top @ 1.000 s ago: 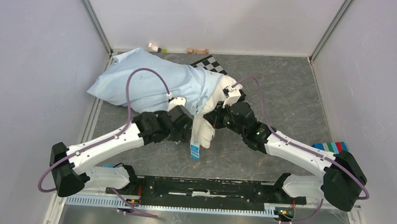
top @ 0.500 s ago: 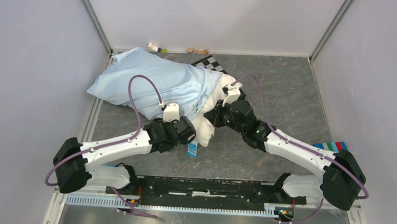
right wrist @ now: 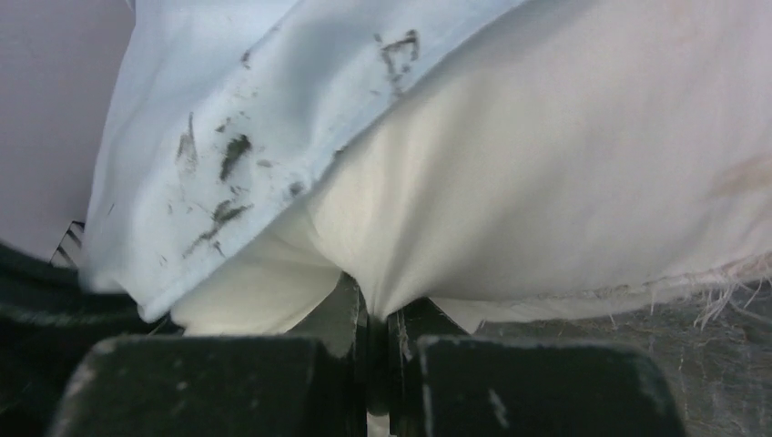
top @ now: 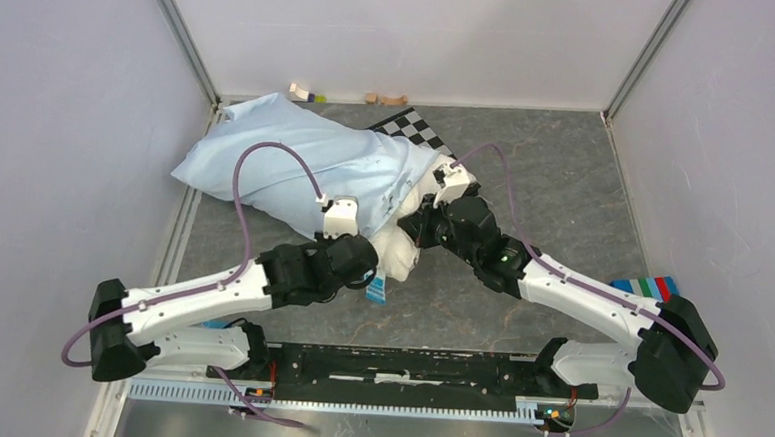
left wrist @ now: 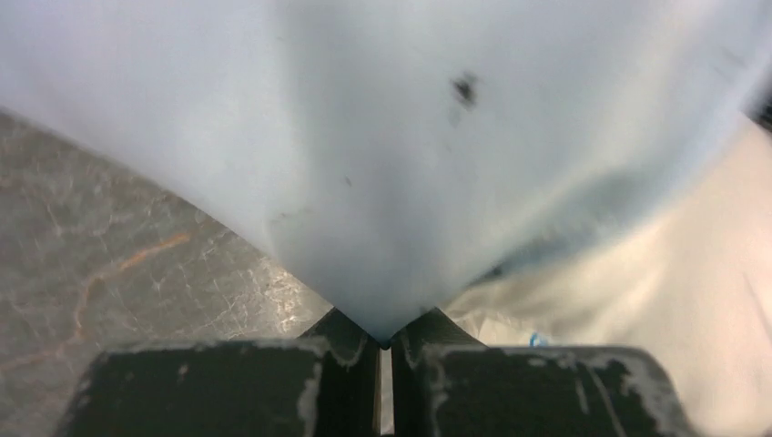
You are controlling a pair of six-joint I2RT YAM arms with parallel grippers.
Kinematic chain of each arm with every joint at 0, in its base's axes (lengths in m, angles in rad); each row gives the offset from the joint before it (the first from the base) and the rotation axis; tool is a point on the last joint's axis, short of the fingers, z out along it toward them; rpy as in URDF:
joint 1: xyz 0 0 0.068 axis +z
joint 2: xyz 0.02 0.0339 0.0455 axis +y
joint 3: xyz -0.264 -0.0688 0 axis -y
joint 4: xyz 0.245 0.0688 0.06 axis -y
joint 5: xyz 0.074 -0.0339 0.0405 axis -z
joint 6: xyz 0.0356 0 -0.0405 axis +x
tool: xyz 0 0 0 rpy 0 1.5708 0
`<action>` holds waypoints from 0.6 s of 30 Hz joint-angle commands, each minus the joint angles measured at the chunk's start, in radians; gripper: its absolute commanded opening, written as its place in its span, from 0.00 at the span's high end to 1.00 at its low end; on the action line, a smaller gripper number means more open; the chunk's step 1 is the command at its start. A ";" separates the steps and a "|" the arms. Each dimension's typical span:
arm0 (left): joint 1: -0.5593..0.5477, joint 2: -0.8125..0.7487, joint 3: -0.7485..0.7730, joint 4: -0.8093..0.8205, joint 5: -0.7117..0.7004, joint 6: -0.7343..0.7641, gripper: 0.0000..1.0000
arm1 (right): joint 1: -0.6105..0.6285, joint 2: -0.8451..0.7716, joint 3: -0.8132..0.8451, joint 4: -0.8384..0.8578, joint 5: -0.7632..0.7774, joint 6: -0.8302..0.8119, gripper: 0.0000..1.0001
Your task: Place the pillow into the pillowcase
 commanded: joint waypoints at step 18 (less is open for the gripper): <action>-0.074 0.075 0.698 -0.110 0.372 0.425 0.98 | 0.113 -0.070 -0.001 0.062 0.389 -0.022 1.00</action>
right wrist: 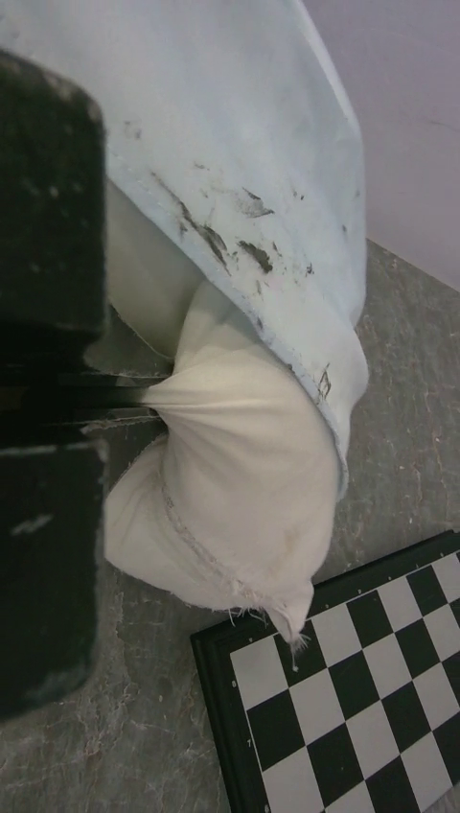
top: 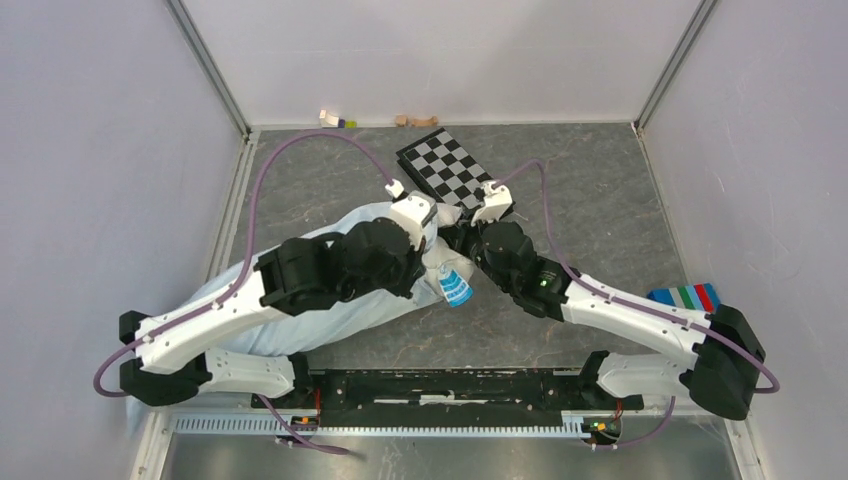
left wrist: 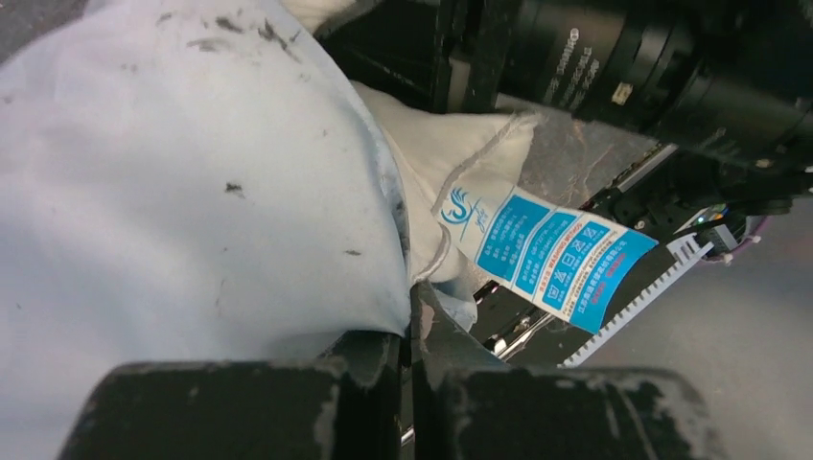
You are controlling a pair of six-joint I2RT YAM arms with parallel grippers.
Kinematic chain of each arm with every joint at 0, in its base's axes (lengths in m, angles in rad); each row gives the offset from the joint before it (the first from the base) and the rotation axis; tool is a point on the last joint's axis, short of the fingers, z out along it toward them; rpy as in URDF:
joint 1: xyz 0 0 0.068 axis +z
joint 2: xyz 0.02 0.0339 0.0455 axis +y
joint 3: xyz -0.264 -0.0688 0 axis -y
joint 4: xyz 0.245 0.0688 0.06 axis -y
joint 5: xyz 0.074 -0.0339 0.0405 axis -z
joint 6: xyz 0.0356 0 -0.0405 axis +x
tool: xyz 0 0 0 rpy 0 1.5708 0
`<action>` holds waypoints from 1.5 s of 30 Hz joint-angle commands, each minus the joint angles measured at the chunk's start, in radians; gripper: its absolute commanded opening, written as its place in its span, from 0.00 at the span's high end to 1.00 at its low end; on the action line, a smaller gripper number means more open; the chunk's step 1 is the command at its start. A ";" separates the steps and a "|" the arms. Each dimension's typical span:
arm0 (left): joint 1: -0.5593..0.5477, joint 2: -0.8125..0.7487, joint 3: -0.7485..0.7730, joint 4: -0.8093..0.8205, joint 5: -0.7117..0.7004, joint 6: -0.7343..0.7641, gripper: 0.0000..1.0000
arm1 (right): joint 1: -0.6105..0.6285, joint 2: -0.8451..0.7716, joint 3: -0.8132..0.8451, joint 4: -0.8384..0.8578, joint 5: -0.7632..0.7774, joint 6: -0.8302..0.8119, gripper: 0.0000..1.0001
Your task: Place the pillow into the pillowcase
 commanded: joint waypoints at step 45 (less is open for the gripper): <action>0.462 0.276 -0.047 0.193 0.300 -0.043 0.98 | -0.096 -0.259 -0.284 -0.214 -0.253 -0.185 0.12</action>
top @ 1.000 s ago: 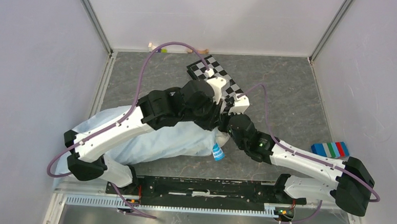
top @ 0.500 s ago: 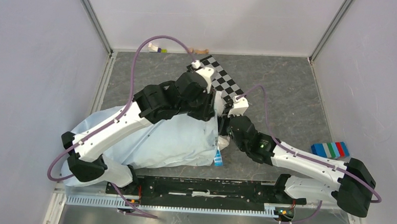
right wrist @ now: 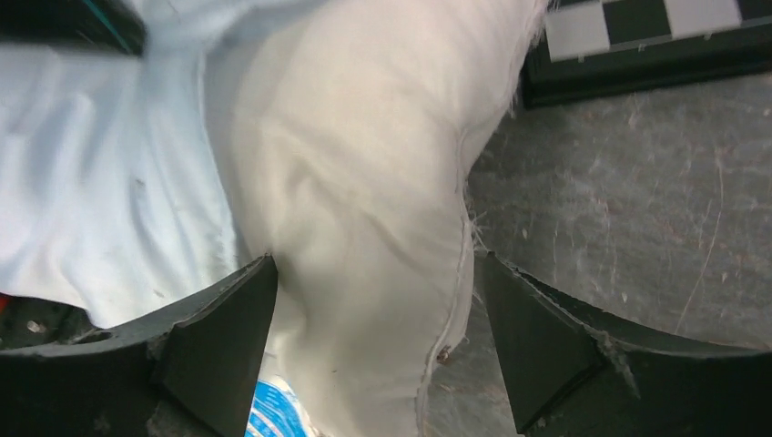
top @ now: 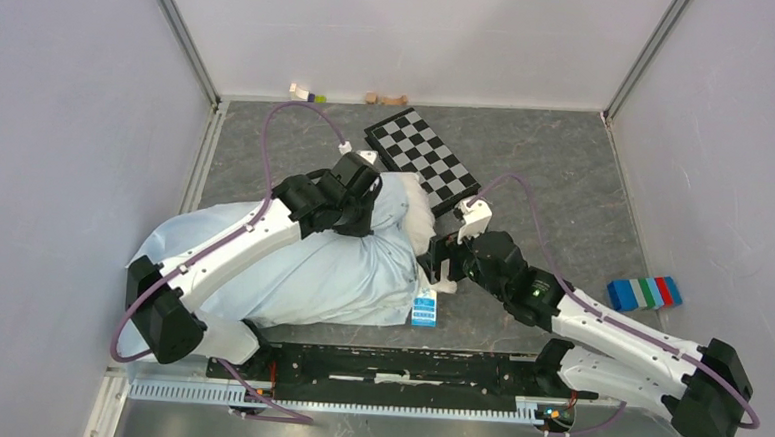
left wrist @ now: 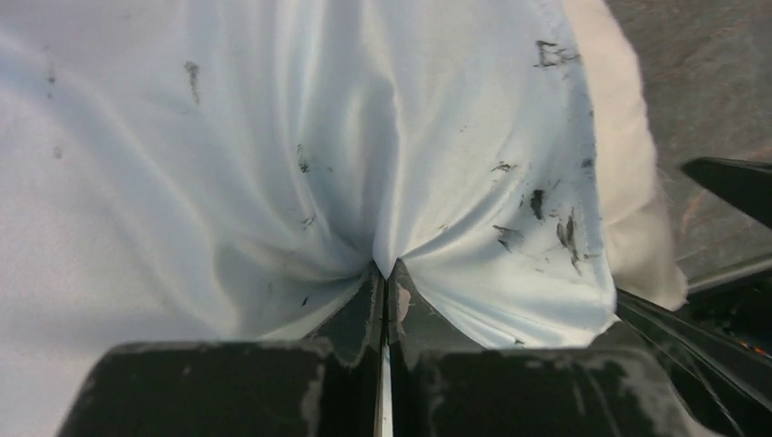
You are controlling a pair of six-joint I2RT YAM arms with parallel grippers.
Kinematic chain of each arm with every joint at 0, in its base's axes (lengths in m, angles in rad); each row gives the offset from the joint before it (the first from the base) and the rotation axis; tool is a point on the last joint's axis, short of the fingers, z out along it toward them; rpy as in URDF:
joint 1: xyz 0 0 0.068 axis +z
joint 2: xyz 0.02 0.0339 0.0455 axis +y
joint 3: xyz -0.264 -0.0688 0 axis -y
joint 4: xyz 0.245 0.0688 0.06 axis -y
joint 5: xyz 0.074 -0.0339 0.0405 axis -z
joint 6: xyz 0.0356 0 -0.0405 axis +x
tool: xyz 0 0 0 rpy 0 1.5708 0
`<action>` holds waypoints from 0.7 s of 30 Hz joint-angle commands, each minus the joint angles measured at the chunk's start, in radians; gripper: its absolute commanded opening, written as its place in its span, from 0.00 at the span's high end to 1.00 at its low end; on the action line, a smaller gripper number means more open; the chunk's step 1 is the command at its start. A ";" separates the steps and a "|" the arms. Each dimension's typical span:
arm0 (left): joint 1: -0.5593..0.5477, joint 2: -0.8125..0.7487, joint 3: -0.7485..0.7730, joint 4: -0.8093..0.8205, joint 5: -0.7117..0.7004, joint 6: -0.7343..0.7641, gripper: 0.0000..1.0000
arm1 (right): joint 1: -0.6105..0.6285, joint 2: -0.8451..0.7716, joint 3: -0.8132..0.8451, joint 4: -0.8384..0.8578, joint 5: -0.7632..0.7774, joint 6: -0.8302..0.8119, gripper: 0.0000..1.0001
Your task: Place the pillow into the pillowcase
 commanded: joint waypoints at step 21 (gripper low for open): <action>-0.236 0.063 0.285 0.111 0.172 0.074 0.97 | -0.050 0.135 -0.054 0.623 -0.367 0.177 1.00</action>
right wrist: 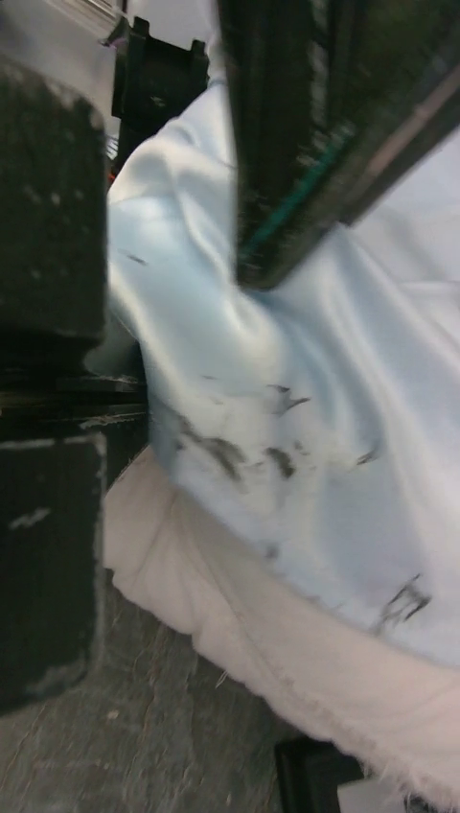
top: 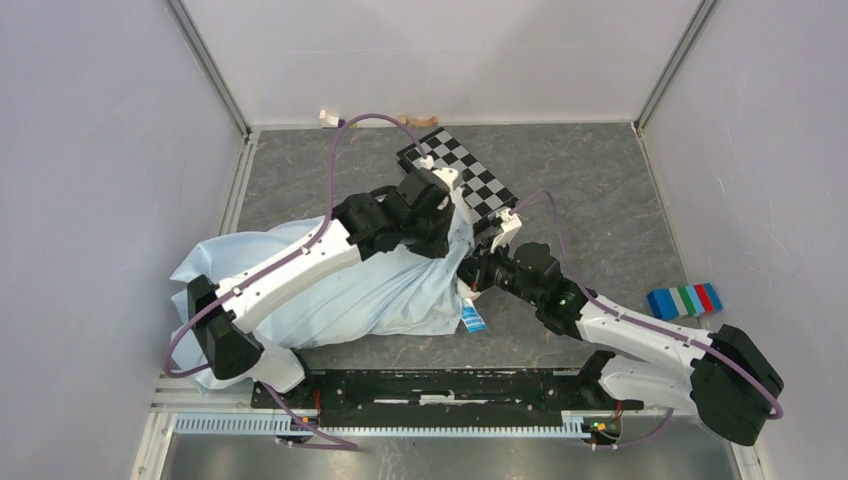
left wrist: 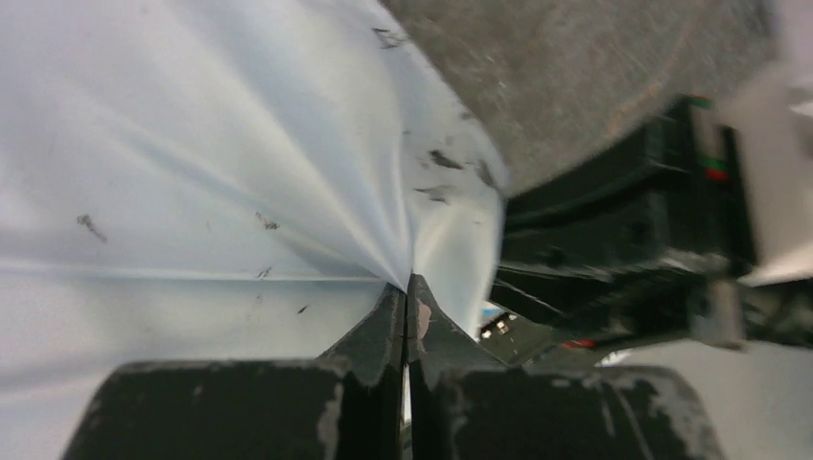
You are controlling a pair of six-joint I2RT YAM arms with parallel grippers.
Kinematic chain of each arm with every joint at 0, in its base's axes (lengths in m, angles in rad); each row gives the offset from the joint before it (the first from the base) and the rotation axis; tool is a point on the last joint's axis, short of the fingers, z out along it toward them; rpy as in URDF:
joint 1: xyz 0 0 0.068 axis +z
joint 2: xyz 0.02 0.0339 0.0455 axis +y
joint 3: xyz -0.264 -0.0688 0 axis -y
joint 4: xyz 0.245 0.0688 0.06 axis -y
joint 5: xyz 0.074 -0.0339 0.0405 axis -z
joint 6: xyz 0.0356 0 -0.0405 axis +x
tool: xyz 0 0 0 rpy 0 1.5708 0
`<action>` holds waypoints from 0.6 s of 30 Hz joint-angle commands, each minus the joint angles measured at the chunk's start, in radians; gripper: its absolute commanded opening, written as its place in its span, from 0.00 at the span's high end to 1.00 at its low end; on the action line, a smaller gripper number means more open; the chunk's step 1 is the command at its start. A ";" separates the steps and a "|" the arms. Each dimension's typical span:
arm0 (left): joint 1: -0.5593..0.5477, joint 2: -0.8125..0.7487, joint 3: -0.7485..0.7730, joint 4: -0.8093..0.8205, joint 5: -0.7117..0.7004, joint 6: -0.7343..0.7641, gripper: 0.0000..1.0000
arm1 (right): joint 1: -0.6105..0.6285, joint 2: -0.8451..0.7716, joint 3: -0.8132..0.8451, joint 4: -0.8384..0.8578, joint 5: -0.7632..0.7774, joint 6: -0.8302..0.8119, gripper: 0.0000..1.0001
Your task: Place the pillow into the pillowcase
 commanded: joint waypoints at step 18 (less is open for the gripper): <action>0.064 -0.016 0.044 -0.003 -0.017 -0.033 0.98 | 0.180 -0.363 0.053 -0.479 0.445 -0.204 0.02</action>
